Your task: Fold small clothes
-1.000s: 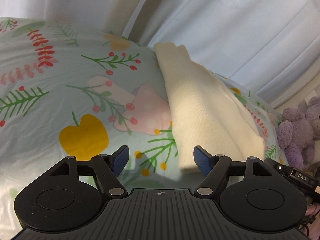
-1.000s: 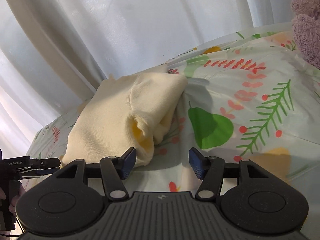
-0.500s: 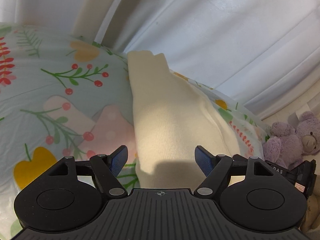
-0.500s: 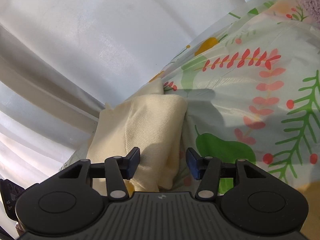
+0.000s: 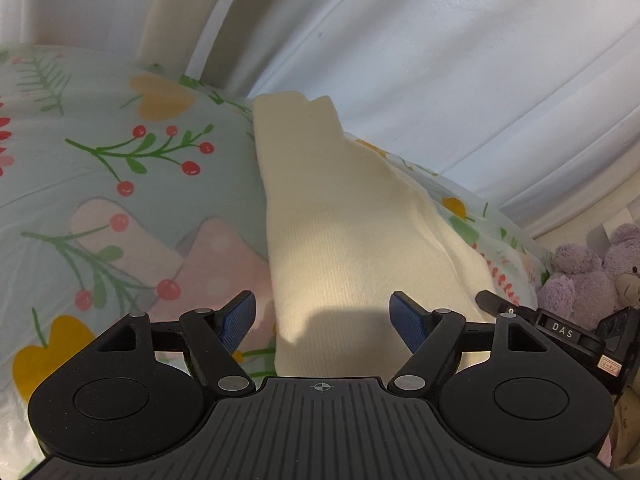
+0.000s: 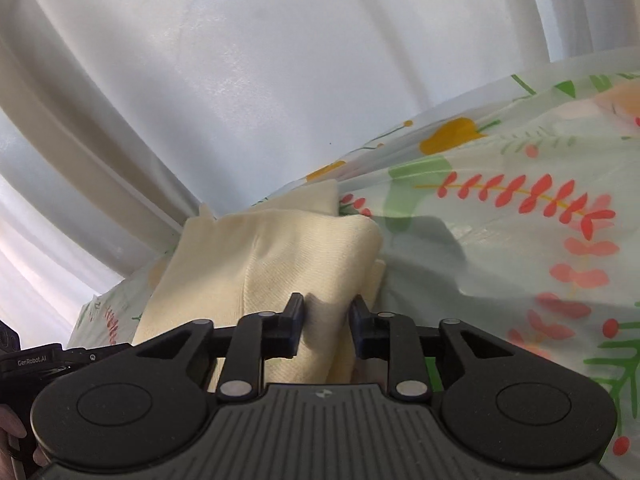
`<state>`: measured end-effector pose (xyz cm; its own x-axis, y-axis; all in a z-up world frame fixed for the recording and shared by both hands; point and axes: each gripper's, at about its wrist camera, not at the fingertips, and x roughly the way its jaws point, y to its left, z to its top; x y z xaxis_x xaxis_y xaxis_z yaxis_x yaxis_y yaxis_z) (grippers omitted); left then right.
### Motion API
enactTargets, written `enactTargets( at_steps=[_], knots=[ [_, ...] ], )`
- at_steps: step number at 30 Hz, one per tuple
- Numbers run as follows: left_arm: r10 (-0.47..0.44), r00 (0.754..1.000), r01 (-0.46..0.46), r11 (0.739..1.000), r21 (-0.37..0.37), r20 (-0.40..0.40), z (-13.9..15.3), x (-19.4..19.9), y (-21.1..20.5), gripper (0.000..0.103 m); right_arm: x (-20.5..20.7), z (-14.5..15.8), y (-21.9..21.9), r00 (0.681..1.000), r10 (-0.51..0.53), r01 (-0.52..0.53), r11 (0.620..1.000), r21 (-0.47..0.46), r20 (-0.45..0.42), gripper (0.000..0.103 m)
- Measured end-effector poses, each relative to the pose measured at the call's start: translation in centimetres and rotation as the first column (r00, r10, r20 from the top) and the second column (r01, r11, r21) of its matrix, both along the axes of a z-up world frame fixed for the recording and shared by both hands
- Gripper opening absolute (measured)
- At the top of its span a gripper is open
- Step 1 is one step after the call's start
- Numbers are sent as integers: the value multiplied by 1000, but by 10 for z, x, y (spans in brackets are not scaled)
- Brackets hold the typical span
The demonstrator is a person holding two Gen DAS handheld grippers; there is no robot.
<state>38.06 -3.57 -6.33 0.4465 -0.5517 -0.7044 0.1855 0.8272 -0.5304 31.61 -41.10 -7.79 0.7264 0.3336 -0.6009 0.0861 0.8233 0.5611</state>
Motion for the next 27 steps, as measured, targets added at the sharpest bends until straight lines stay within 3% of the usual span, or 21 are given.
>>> enactTargets(
  at_steps=[3,7,12,14,17,20,23,27],
  knots=[
    [-9,1000,6,996,-86,-25,-6,8,7,79,-4,-11,-12,999,12,-6,993,114,-47,45],
    [-26,996,11,987,-163,-91,-21,22,7,79,-3,-33,-27,996,-7,32,956,291,-87,45],
    [-20,990,-15,971,-239,-140,-36,35,9,78,4,-44,-37,995,-6,46,908,416,-95,46],
    [-6,989,-31,969,-247,-151,-37,37,11,70,9,-50,-36,996,5,37,884,466,-89,43],
    [4,991,-32,976,-213,-135,-38,38,9,56,15,-56,-30,997,19,23,864,502,-78,35],
    [14,993,-37,979,-198,-120,-35,37,8,45,20,-57,-21,997,10,28,869,494,-75,28],
    [14,998,-26,983,-182,-64,-21,30,8,40,14,-37,-11,999,6,14,896,445,-43,22],
    [15,1000,-20,969,-246,-25,6,10,22,38,7,-4,12,998,50,-56,907,417,27,21]
  ],
)
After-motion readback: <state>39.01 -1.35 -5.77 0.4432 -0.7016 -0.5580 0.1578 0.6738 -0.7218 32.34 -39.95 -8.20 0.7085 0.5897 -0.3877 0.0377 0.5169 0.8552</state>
